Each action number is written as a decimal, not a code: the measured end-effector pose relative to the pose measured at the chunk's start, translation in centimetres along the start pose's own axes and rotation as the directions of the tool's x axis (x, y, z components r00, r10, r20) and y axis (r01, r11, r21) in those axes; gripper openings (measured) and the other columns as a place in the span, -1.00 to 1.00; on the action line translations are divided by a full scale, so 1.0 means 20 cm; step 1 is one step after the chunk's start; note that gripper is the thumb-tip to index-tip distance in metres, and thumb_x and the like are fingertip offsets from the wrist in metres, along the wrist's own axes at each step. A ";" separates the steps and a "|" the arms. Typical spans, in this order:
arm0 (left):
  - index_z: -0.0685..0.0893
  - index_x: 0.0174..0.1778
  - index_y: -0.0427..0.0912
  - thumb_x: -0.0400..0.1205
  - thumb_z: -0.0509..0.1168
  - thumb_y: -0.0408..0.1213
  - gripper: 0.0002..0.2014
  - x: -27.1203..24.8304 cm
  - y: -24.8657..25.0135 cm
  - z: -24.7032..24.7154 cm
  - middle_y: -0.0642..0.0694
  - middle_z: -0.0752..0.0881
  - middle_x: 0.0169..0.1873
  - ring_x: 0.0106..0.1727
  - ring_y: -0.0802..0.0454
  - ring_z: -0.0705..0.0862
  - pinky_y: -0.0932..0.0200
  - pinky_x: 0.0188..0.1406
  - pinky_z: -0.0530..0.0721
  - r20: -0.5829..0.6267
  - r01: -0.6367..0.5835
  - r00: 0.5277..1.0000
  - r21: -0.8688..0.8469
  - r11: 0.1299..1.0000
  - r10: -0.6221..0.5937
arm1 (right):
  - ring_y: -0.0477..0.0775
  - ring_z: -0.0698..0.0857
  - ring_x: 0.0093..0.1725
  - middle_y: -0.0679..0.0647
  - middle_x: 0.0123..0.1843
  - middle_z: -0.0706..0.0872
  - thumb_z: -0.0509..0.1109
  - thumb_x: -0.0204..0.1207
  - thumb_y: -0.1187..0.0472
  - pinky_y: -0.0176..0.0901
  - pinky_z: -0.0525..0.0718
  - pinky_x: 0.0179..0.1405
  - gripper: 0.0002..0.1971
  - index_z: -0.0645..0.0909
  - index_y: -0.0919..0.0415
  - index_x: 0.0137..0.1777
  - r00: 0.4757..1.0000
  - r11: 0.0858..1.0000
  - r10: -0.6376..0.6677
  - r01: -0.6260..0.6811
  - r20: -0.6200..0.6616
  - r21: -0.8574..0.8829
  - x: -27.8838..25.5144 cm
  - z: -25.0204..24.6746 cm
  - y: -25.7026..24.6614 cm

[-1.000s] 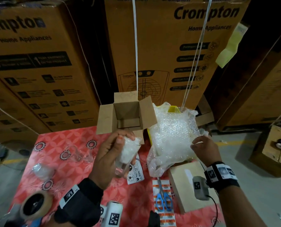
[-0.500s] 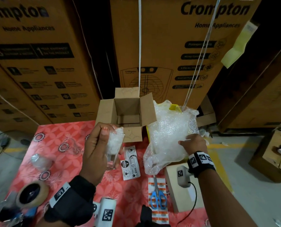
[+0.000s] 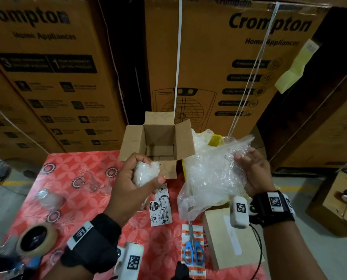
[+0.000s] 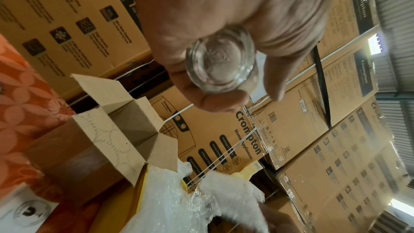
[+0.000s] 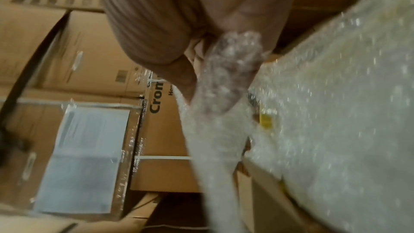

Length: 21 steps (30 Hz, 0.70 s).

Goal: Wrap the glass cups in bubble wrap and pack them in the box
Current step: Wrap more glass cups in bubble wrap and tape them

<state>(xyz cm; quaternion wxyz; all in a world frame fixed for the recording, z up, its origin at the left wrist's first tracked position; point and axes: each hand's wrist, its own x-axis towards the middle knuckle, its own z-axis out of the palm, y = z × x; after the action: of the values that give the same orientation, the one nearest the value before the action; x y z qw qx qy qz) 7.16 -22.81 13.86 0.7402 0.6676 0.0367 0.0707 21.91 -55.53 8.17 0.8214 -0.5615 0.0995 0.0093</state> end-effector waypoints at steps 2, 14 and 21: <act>0.56 0.15 -0.08 0.42 0.74 -0.15 -0.46 0.01 -0.03 0.01 -0.55 0.68 -0.13 -0.47 -0.20 0.66 0.11 -0.64 0.63 0.010 0.013 1.000 0.010 1.000 -0.014 | 0.32 0.83 0.12 0.34 0.27 0.80 0.53 0.57 0.47 0.27 0.79 0.18 -0.50 0.53 0.17 0.46 0.999 1.000 0.016 -0.016 -0.032 0.008 0.01 0.00 0.04; 0.61 0.11 0.01 0.38 0.68 0.00 -0.50 -0.02 -0.11 -0.06 -0.12 0.64 0.05 -0.24 -0.26 0.67 0.06 -0.54 0.72 0.039 0.022 0.999 0.140 0.990 -0.028 | 0.03 0.64 0.20 -0.12 0.18 0.71 0.57 0.14 -0.57 0.09 0.69 0.16 -0.39 0.60 -0.23 0.04 0.936 0.171 -0.064 0.353 0.347 -0.920 -0.19 0.07 0.30; 0.59 0.20 -0.05 0.45 0.72 -0.13 -0.47 -0.03 -0.10 -0.09 -0.24 0.67 0.02 -0.40 -0.20 0.66 0.04 -0.61 0.67 0.027 0.077 0.996 0.121 0.990 -0.080 | -0.01 0.63 0.25 -0.17 0.31 0.61 0.68 0.16 -0.36 -0.01 0.71 0.07 -0.38 0.59 -0.21 0.17 0.846 -0.235 0.028 0.523 0.532 -0.819 -0.31 0.08 0.38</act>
<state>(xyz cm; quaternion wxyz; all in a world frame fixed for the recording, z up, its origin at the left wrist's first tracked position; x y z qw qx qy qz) 6.35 -21.26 11.61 0.7015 0.7100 0.0553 0.0286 15.02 -50.62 2.86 0.0805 -0.9732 -0.2151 0.0108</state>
